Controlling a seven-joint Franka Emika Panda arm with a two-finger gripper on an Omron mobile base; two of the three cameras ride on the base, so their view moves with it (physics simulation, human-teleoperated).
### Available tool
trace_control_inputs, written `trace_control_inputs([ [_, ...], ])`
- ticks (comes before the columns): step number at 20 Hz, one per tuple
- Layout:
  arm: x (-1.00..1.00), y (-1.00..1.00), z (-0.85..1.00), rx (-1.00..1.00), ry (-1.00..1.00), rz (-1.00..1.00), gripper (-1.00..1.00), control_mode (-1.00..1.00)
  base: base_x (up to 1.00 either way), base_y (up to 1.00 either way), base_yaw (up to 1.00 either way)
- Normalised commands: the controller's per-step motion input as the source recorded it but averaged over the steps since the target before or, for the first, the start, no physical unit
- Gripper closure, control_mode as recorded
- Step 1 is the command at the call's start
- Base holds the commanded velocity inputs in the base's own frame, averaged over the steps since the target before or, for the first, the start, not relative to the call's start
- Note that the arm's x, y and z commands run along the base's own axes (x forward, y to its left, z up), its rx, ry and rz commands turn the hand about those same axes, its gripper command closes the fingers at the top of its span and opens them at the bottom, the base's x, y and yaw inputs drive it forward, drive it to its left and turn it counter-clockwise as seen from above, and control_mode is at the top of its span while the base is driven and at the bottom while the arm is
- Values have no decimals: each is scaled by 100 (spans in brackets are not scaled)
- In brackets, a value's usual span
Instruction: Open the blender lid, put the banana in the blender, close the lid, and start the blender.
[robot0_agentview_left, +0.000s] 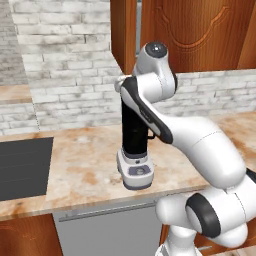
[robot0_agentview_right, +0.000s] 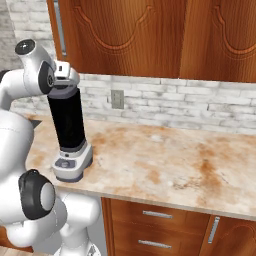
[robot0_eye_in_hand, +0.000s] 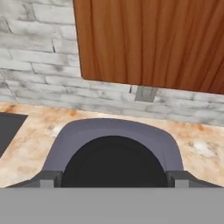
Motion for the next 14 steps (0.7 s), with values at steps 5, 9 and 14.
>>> trace_control_inputs([
  [5,5,0,-54,0,5,5,100,-100,0,0,0],
  [9,7,0,-56,0,29,8,100,-100,0,0,0],
  [14,4,0,-64,0,28,8,100,-100,0,0,0],
])
